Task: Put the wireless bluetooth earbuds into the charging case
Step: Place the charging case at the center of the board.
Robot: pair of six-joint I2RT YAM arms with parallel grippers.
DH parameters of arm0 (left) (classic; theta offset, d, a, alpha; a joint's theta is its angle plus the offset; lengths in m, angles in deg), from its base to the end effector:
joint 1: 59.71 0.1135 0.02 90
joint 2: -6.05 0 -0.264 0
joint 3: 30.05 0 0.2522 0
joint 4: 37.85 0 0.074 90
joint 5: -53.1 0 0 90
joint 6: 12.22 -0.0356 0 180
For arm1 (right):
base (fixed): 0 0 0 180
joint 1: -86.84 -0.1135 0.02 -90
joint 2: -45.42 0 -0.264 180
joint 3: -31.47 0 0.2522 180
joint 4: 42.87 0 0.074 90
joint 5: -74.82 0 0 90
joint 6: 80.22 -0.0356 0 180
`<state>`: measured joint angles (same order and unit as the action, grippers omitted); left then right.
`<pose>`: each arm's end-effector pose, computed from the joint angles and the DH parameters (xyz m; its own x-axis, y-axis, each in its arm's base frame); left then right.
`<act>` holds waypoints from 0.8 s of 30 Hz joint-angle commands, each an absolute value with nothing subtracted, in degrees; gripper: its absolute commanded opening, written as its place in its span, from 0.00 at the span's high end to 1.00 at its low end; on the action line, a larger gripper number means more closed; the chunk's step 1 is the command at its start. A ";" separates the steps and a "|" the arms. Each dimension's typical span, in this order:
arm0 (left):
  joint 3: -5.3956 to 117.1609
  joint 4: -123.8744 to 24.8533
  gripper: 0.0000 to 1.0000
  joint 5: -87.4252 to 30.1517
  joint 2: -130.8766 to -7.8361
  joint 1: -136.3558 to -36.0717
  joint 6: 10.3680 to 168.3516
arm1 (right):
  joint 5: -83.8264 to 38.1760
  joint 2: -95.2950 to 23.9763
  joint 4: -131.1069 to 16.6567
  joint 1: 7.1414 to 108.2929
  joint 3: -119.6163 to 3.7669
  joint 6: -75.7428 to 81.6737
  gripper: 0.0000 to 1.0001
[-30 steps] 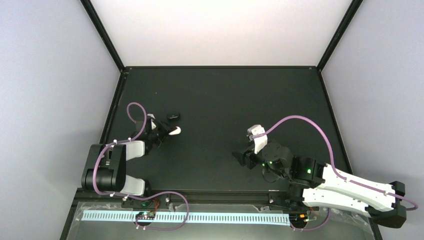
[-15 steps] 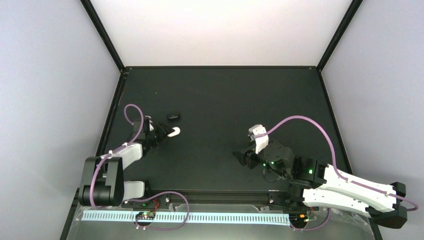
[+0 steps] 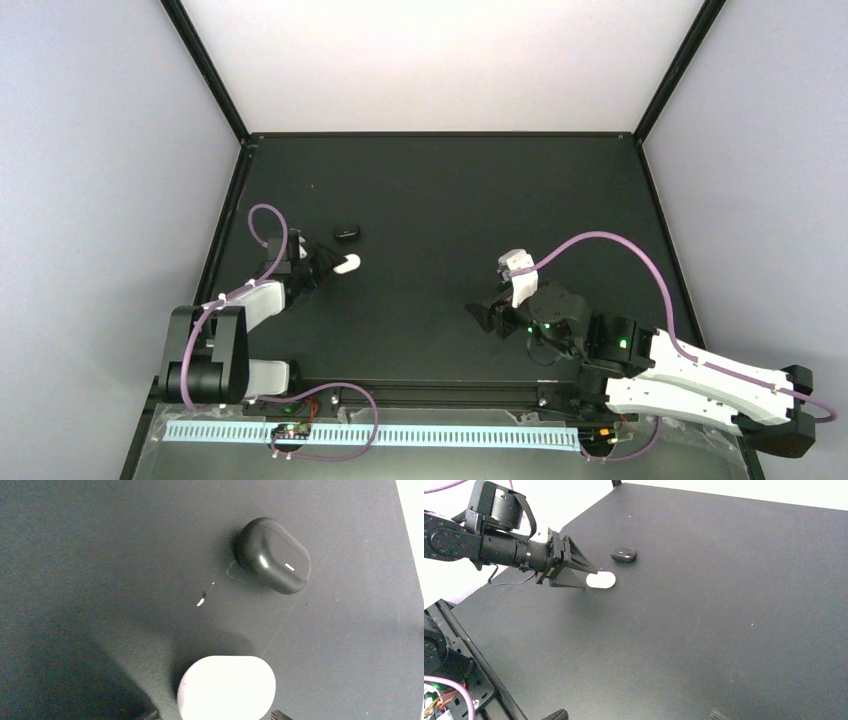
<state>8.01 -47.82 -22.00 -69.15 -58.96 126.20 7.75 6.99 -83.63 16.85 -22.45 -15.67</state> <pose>0.2275 -0.0062 0.1370 -0.6076 -0.7309 -0.3108 -0.4403 0.6356 -0.6341 0.0653 0.1388 0.2994 -0.4520 -0.0845 -0.8880 -0.6098 0.7559 0.2384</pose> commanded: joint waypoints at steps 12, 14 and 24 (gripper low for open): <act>9.79 -44.73 0.46 -16.93 -75.23 -58.89 126.24 | 7.91 7.09 -83.34 16.81 -23.16 -15.62 0.27; 9.86 -44.89 0.46 -17.02 -75.34 -58.85 126.12 | 8.10 7.16 -83.35 16.80 -23.16 -15.62 0.27; 10.30 -42.59 0.46 -15.48 -76.56 -58.91 126.25 | 8.06 6.68 -83.26 16.84 -23.25 -15.53 0.27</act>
